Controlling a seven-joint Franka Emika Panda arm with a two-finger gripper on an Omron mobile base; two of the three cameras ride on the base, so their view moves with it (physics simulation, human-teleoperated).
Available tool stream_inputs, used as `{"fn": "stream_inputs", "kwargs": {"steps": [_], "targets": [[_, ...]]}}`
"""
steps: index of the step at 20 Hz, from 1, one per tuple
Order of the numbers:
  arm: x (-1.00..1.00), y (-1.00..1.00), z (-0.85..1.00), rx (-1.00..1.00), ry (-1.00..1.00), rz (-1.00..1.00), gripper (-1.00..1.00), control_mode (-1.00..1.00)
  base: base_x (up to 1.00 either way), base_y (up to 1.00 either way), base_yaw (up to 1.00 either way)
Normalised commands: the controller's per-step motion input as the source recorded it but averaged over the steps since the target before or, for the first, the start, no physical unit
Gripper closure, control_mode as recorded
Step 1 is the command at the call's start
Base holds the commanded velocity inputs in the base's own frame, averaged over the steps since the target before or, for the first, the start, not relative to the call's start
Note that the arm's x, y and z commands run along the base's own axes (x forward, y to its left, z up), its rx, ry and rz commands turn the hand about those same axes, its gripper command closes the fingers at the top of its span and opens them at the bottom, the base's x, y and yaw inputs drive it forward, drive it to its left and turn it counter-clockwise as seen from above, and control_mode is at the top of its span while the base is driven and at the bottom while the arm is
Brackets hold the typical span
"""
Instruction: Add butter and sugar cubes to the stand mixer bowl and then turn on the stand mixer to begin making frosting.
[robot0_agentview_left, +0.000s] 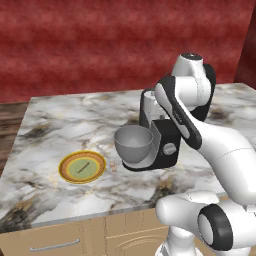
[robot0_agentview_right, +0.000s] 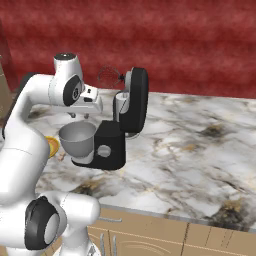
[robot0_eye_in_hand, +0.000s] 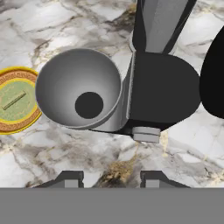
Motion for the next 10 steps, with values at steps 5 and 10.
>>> {"fn": "stream_inputs", "kwargs": {"steps": [5,10], "targets": [[-0.15,0.21,0.00,-0.01,0.00,0.04,-1.00,-1.00,0.00,0.00,0.00],[-0.33,0.51,0.00,-0.06,-0.01,0.08,-1.00,-1.00,0.00,0.00,0.00]]}}
